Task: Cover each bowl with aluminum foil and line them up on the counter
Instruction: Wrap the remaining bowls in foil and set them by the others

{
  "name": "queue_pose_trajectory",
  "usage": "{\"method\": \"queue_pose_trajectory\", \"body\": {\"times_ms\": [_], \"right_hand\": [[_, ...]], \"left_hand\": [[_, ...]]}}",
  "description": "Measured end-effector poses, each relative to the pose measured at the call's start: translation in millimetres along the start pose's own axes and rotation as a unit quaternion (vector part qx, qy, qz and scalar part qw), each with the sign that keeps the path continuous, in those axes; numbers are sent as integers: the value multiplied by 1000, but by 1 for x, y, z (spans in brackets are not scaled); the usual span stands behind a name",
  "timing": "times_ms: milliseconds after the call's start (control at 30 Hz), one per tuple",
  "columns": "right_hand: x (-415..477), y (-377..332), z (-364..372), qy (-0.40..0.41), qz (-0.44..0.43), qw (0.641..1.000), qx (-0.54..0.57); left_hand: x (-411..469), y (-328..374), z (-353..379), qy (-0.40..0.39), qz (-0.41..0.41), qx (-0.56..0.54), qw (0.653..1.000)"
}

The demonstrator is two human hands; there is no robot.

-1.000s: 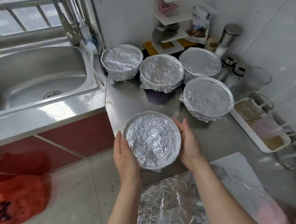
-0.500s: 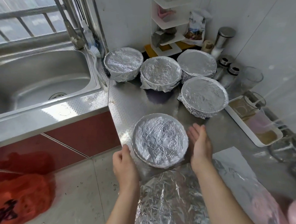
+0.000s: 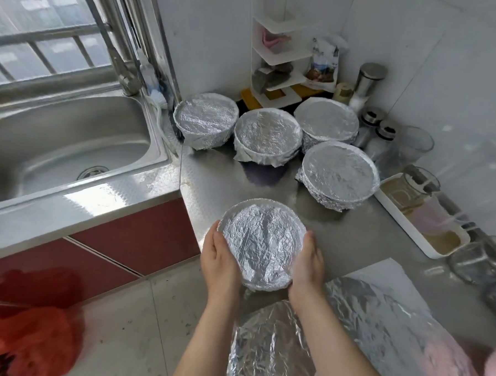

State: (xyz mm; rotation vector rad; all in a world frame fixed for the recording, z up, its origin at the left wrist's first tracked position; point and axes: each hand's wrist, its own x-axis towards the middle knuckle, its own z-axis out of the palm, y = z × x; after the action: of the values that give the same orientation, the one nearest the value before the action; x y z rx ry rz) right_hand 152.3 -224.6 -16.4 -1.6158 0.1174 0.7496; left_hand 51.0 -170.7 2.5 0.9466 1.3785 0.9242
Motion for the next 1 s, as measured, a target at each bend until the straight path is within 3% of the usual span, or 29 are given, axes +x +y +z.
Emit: {"method": "queue_pose_trajectory", "body": {"times_ms": [167, 300, 400, 533, 667, 1000], "right_hand": [[14, -15, 46, -54, 4, 999, 5], [31, -34, 83, -104, -26, 993, -57], [42, -51, 101, -139, -37, 983, -117], [50, -58, 94, -110, -78, 970, -202], [40, -43, 102, -113, -76, 976, -168], [45, -42, 132, -125, -111, 982, -92]], "left_hand": [[46, 20, -2, 32, 9, -3, 999], [93, 40, 2, 32, 13, 25, 999], [121, 54, 2, 34, 12, 81, 996], [127, 46, -19, 82, 28, 217, 972], [119, 29, -20, 22, -19, 144, 989], [143, 30, -15, 65, 26, 36, 997]]}}
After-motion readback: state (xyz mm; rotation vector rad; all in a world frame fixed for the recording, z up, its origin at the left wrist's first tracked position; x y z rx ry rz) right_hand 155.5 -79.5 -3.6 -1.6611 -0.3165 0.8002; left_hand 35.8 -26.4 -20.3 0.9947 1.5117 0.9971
